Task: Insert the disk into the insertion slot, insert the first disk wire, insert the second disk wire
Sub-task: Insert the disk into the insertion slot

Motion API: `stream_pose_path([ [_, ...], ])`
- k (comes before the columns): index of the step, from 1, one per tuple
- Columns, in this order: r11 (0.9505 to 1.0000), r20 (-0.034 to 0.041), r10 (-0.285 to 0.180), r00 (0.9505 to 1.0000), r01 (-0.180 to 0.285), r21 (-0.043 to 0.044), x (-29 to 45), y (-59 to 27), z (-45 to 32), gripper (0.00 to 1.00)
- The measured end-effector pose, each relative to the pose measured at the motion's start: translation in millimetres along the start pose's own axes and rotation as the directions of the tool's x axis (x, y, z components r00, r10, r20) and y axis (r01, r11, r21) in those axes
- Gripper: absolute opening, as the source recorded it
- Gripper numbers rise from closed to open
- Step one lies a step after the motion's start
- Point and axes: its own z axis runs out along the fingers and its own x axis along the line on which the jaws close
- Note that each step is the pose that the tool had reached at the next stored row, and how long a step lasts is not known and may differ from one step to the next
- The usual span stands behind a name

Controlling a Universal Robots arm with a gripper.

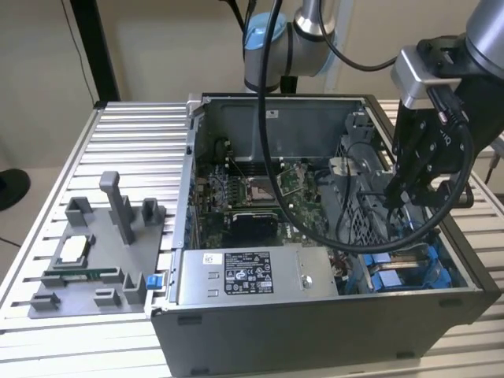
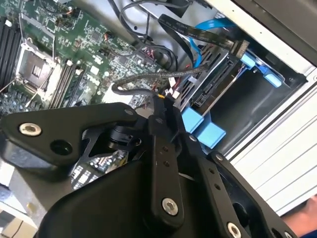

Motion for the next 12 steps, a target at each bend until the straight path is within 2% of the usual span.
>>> stream_pose_path([
  [3,1.0,-0.0087,0.0,1.0,0.0,-0.0005,0.0,0.0,0.1,0.0],
  [9,1.0,-0.0209,0.0,0.9998,0.0,-0.0005,0.5,-0.6,0.6,0.0],
  [12,1.0,-0.0243,0.0,0.9997,0.0,-0.0007,3.6,-3.7,0.4,0.0],
])
